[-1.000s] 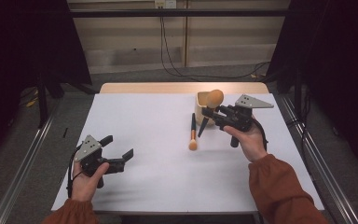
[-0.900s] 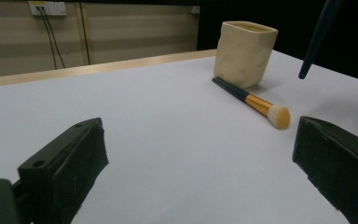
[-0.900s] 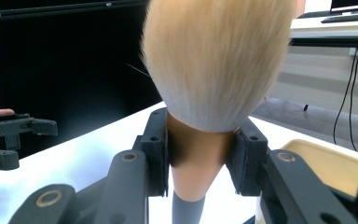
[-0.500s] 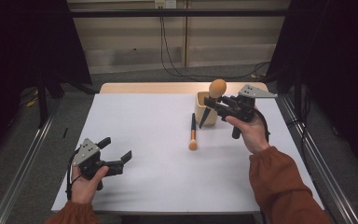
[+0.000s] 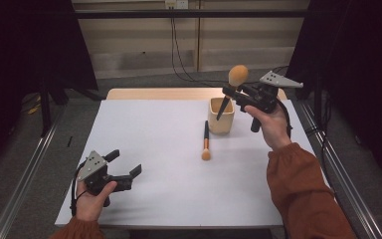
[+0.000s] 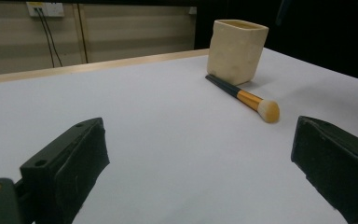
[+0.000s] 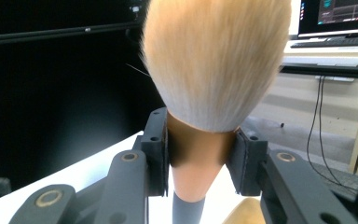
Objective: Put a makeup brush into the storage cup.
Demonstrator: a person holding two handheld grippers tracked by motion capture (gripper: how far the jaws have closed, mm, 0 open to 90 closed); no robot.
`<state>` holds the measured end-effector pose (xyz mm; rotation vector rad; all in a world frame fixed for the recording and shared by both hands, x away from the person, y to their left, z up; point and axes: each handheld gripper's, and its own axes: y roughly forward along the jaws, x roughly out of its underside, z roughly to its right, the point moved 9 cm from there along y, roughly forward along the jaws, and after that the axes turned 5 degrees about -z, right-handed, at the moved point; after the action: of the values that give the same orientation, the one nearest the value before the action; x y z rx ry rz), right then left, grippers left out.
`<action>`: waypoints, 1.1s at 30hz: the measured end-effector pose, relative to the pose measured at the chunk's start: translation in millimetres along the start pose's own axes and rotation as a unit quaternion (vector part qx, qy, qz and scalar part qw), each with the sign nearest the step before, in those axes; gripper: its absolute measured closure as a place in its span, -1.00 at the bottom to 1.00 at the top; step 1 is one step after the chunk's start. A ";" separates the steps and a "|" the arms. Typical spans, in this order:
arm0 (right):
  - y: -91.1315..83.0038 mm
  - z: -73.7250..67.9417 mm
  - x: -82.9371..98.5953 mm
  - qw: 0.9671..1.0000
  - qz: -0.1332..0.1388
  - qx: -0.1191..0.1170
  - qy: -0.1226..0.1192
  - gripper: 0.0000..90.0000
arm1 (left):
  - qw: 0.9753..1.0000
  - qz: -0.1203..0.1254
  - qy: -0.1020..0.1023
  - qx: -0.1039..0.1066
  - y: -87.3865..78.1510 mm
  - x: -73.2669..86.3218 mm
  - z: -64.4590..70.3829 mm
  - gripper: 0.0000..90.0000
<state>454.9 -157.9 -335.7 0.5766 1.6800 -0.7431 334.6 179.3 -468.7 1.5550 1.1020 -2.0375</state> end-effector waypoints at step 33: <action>38.0 60.1 5.7 0.996 -0.035 0.077 -0.010 0.42 | 1.000 -0.004 -0.001 0.001 -0.4 3.3 -3.5 -0.92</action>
<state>520.5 -176.3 -356.6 0.6173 1.6415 -0.9326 335.5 182.8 -471.9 1.5511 1.1074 -2.0458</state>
